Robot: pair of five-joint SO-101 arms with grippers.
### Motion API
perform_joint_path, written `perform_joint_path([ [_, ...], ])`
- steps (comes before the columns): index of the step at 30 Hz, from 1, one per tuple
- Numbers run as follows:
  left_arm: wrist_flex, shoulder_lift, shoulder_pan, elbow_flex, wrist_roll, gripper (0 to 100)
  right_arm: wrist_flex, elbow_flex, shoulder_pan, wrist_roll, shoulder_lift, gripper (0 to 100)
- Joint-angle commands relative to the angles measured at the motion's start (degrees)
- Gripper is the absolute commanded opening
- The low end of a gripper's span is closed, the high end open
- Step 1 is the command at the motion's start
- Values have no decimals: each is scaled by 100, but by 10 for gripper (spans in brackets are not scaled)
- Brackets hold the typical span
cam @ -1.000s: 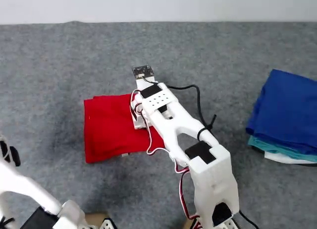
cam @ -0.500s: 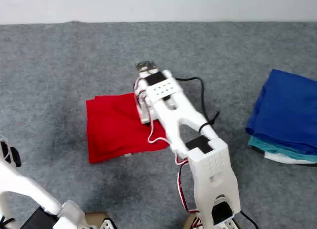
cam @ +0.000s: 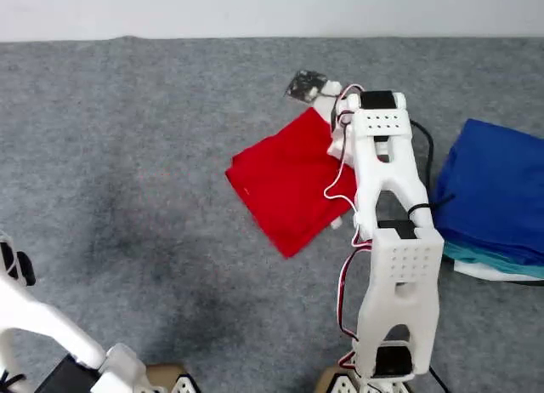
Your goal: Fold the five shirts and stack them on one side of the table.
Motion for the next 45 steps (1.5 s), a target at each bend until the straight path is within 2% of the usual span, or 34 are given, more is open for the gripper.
perform_joint_path([
  [1,-88,-185,18,-13,0,130,-462,-281,-4,536,-84,11],
  [3,-88,-185,18,-13,0,130,-567,-281,-40,536,-92,19],
  [7,-79,-185,18,-13,0,130,-567,-281,-75,281,-259,118],
  [12,-70,-185,18,-13,-18,130,-558,-281,-48,-1301,-778,220],
  [15,-79,-185,18,-13,-9,130,-558,-281,-48,-2224,-989,226],
  [21,-88,-185,18,-13,-9,130,286,-281,-259,-5327,-1376,229],
  [24,-88,-185,18,-13,-9,130,708,-281,-374,-6462,-1473,229],
  [30,-88,-185,18,-13,-9,130,1174,-281,-620,-7288,-1464,230],
  [33,-53,-185,18,-13,-9,130,1349,-281,-725,-7947,-1464,232],
  [35,-53,-185,18,-13,-9,130,1367,-273,-787,-8466,-1446,271],
  [40,-53,-176,18,-13,-9,130,1305,-273,-813,-9741,-1235,452],
  [45,-44,-176,18,-13,-9,130,1288,-281,-910,-10435,-690,429],
])
